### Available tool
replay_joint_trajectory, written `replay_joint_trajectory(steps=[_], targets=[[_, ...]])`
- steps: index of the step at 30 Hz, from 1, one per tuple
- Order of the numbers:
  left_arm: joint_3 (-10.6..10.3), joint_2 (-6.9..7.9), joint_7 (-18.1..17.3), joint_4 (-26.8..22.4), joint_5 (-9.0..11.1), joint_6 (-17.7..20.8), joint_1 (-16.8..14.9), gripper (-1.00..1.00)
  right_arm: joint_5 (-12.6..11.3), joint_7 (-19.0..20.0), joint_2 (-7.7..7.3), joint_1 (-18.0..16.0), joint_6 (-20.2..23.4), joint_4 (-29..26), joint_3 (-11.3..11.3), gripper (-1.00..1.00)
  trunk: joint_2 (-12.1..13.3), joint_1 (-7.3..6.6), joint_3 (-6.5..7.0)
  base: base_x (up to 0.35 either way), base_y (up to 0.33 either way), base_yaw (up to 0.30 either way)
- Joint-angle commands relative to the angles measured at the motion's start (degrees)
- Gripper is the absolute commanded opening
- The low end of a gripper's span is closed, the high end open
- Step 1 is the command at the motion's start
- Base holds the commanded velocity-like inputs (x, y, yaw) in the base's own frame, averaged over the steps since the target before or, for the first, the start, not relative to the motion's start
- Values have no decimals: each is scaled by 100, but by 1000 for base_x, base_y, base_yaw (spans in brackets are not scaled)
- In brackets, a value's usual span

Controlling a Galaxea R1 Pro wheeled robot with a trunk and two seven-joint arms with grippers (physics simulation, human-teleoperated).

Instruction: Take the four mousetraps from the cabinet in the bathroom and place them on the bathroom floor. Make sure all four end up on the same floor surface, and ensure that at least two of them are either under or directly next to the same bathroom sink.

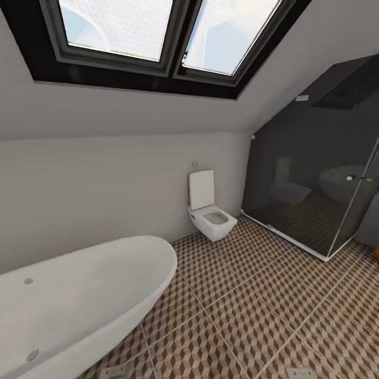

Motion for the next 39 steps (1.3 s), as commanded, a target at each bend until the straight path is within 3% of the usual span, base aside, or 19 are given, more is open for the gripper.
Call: replay_joint_trajectory(steps=[1,39], targets=[[0,0,0,-1,0,0,0,100,0,0,1,0,0,-1,-1,100,42,-23,19,0,0,-277],[0,0,7,-2,0,-1,1,100,8,0,-6,0,0,-3,-2,100,1566,-857,701,0,0,-277]])
